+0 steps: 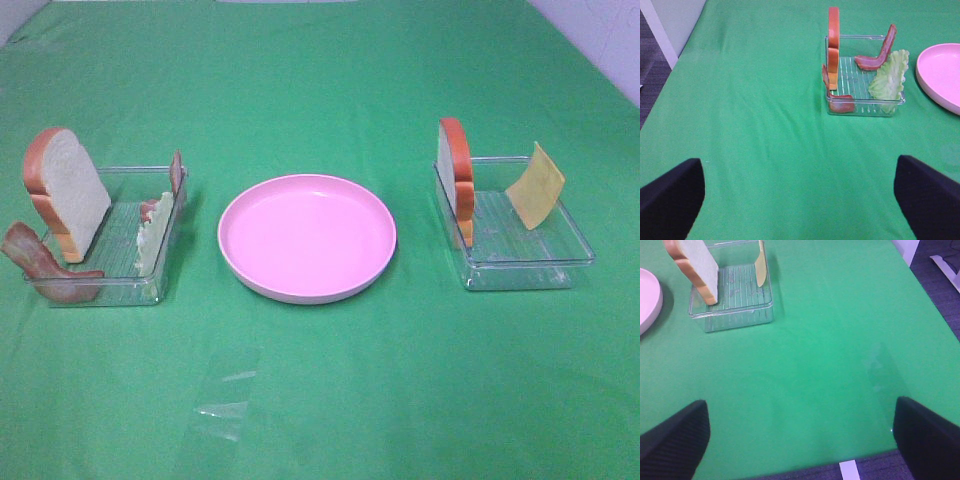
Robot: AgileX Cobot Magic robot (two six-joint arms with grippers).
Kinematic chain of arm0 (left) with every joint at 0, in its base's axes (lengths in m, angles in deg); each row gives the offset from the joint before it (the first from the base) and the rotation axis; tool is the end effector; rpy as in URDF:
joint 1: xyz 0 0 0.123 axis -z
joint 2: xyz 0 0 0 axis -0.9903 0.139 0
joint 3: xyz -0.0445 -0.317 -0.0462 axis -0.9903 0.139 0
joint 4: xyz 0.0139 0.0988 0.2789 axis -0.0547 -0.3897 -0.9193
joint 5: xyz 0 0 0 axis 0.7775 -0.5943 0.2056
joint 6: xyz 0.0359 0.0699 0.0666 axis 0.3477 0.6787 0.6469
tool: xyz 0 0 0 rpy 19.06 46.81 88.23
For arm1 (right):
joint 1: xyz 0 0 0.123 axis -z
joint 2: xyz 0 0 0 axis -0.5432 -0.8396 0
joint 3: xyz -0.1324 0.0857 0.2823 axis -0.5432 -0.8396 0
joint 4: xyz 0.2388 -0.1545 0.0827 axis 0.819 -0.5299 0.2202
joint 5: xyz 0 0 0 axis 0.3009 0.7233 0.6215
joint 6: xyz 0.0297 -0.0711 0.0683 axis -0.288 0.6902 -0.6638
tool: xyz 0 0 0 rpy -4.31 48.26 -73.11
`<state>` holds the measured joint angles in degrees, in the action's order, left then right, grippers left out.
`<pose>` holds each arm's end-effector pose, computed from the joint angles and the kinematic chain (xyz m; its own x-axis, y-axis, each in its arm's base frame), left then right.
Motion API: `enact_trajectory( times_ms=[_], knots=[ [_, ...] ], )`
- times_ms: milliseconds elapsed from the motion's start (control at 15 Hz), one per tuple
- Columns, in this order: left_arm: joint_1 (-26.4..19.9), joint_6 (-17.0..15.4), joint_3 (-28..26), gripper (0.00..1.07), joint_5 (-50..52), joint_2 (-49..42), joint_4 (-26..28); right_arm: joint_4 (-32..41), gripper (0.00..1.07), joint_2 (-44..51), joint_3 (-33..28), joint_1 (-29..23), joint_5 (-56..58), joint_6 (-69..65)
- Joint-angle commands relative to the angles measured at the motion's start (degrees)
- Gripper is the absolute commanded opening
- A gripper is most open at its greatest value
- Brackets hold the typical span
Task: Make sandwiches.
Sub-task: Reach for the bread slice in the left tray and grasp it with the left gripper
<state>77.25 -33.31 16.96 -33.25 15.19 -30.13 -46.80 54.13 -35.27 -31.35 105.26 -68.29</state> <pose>0.0036 -0.0020 0.2983 -0.4531 -0.0600 -0.8895 -0.0742 0.9968 -0.0294 0.0078 -0.0118 0.2767 -0.5153 0.1013 -0.8510 0.1684 0.9856 0.0153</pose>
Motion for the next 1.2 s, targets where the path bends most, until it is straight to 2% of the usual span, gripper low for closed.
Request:
enact_trajectory(
  times_ms=[67, 667, 733, 867, 933, 1000, 1133, 1200],
  knots=[
    [0.3, 0.1, 0.2, 0.95, 0.3, 0.1, 0.2, 0.0, 0.96, 1.3, -0.3, 0.0, 0.2, 0.1],
    [0.3, 0.2, 0.2, 0.94, 0.3, 0.2, 0.2, 0.0, 0.96, 1.3, -0.3, 0.0, 0.2, 0.1],
    [0.3, 2.5, -0.9, 0.94, -1.6, 2.7, 0.2, 0.0, 0.96, 1.3, -0.3, 0.0, 0.2, 0.1],
    [0.3, 6.5, -6.7, 0.94, -7.8, 11.9, 0.2, 0.0, 0.96, 1.3, -0.3, 0.0, 0.2, 0.1],
    [0.3, 7.4, -10.1, 0.94, -11.0, 18.7, -0.3, 0.0, 0.96, 1.3, -0.3, 0.0, 0.2, 0.1],
    [0.3, 7.4, -13.7, 0.94, -13.2, 25.6, -0.5, 0.0, 0.96, 1.3, -0.3, 0.0, 0.2, 0.1],
    [0.3, 4.3, -22.5, 0.94, -13.5, 40.9, -0.4, 0.0, 0.96, 1.3, -0.3, 0.0, 0.2, 0.1],
    [0.3, 4.4, -27.9, 0.94, -13.5, 49.1, -0.4, 0.0, 0.96, 1.3, -0.3, 0.0, 0.2, 0.1]
  ],
)
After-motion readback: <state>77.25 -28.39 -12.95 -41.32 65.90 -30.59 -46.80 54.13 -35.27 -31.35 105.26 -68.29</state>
